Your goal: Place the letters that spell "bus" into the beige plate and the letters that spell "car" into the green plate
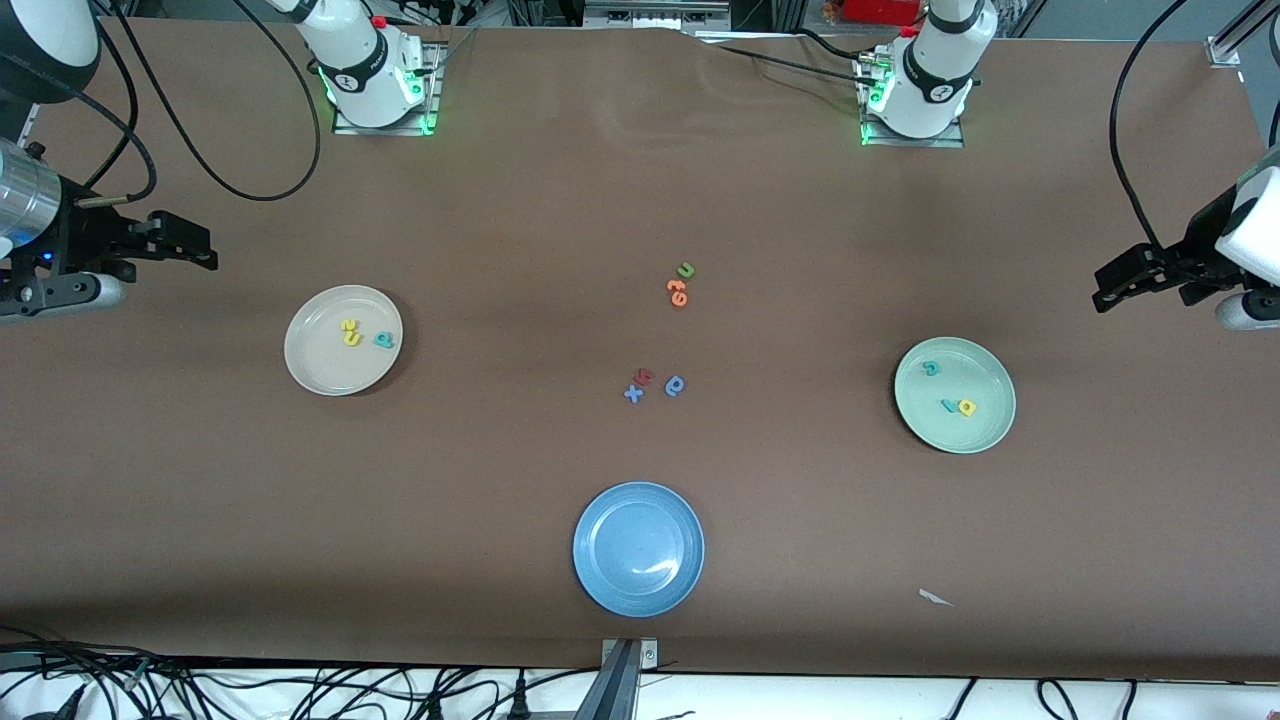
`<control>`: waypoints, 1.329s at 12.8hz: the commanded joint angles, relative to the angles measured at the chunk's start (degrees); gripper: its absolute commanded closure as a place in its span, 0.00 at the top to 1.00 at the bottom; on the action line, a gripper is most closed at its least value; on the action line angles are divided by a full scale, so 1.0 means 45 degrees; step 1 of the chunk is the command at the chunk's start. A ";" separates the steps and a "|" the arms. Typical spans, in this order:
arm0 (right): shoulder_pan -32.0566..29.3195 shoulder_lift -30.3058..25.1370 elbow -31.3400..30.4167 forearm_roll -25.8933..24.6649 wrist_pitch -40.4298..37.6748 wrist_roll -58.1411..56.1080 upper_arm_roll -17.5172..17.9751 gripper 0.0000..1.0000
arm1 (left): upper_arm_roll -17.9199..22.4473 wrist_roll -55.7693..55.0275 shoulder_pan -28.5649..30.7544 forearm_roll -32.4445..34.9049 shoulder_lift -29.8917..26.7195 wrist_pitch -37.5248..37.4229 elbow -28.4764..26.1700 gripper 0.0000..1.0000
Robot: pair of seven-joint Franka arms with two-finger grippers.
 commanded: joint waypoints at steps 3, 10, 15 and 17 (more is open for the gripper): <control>0.0026 0.0165 0.0404 -0.0788 -0.0311 0.0705 0.0589 1.00 | 0.0009 0.0206 0.0024 0.0061 -0.0085 -0.0163 0.0049 1.00; 0.0027 0.0145 0.0502 -0.0945 -0.0214 0.0607 0.0491 1.00 | -0.0011 0.0206 0.0024 0.0062 -0.0066 -0.0182 0.0029 1.00; -0.0070 0.0184 0.0910 -0.0906 -0.0273 0.0645 0.0393 1.00 | -0.0011 0.0206 0.0024 0.0061 -0.0085 -0.0182 0.0029 1.00; -0.0091 0.0301 0.1242 -0.0964 -0.0253 0.0685 0.0413 1.00 | -0.0011 0.0206 0.0004 0.0061 -0.0065 -0.0182 0.0049 1.00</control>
